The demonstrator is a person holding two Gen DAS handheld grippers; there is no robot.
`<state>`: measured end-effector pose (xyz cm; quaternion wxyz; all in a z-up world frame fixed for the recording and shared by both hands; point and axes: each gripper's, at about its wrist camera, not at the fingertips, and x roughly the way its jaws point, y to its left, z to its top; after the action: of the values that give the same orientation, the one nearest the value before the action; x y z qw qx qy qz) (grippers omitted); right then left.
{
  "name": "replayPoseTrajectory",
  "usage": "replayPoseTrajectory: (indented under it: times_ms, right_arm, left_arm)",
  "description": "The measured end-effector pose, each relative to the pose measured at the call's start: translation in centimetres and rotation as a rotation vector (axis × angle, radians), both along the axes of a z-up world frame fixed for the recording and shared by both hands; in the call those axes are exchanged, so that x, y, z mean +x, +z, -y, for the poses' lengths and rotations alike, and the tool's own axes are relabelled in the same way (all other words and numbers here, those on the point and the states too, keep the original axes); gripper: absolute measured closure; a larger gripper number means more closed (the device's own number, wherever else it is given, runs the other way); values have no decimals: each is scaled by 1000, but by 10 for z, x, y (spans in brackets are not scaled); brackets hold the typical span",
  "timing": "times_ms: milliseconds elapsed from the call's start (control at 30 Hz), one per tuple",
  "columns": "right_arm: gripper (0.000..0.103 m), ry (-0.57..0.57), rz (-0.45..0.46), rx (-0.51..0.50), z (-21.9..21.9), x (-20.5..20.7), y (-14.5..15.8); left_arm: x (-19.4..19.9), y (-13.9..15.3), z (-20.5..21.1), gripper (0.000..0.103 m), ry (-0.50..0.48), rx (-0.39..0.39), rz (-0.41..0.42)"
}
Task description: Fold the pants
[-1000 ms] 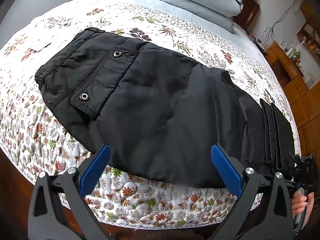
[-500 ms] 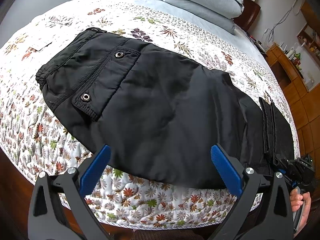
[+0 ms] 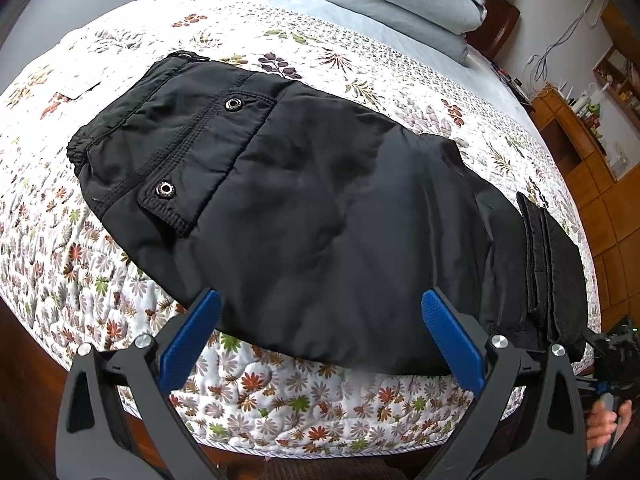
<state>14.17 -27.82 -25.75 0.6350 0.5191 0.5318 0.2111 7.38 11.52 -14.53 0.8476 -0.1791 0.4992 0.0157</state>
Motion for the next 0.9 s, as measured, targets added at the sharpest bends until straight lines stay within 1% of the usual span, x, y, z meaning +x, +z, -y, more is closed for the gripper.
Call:
replayPoseTrajectory:
  times_ms: [67, 100, 167, 200, 233, 267, 300, 367, 400, 433, 533, 600, 700, 767, 833, 867, 900]
  right_arm:
    - [42, 54, 65, -64, -4, 4, 21]
    - [42, 101, 132, -136, -9, 13, 39]
    - [42, 151, 219, -254, -17, 26, 63]
    - [38, 227, 270, -345, -27, 39, 77]
    - [37, 299, 299, -422, -36, 48, 84]
    - [37, 357, 319, -516, -45, 56, 89]
    - [37, 410, 344, -635, -57, 63, 93]
    - [37, 495, 390, -796, -78, 69, 94]
    - [37, 548, 407, -893, -91, 69, 92]
    - [37, 591, 430, -956, -101, 66, 90]
    - [38, 696, 529, -1104, -127, 48, 81]
    - [38, 737, 578, -1203, -140, 42, 73]
    - [39, 797, 590, -1299, -149, 42, 55]
    - [40, 815, 557, -1297, -146, 48, 44]
    - [41, 808, 539, -1275, -144, 53, 37]
    - [43, 807, 537, -1262, -142, 54, 36]
    - [53, 813, 539, -1247, -140, 54, 37]
  left_arm:
    - [-1, 1, 1, 3, -2, 3, 4]
    - [-1, 2, 1, 3, -4, 5, 8]
    - [-1, 5, 2, 3, -5, 15, 18]
    - [-1, 7, 2, 3, -6, 17, 22]
    - [-2, 8, 2, 3, -7, 20, 26]
    - [-2, 9, 1, 3, -7, 23, 29]
    - [-2, 10, 1, 3, -6, 22, 30]
    - [-2, 12, 0, 3, -1, 12, 34]
    - [-1, 12, -1, 3, 0, 9, 36]
    - [-2, 13, -1, 3, 0, 8, 37]
    - [-2, 14, -3, 3, 4, 5, 37]
    - [-3, 13, -6, 3, 12, -9, 36]
    - [-3, 13, -8, 3, 19, -20, 35]
    - [-2, 14, -10, 3, 23, -24, 38]
    - [-2, 15, -10, 3, 24, -26, 40]
    - [-3, 15, -11, 3, 25, -26, 41]
    - [-3, 16, -11, 3, 25, -26, 41]
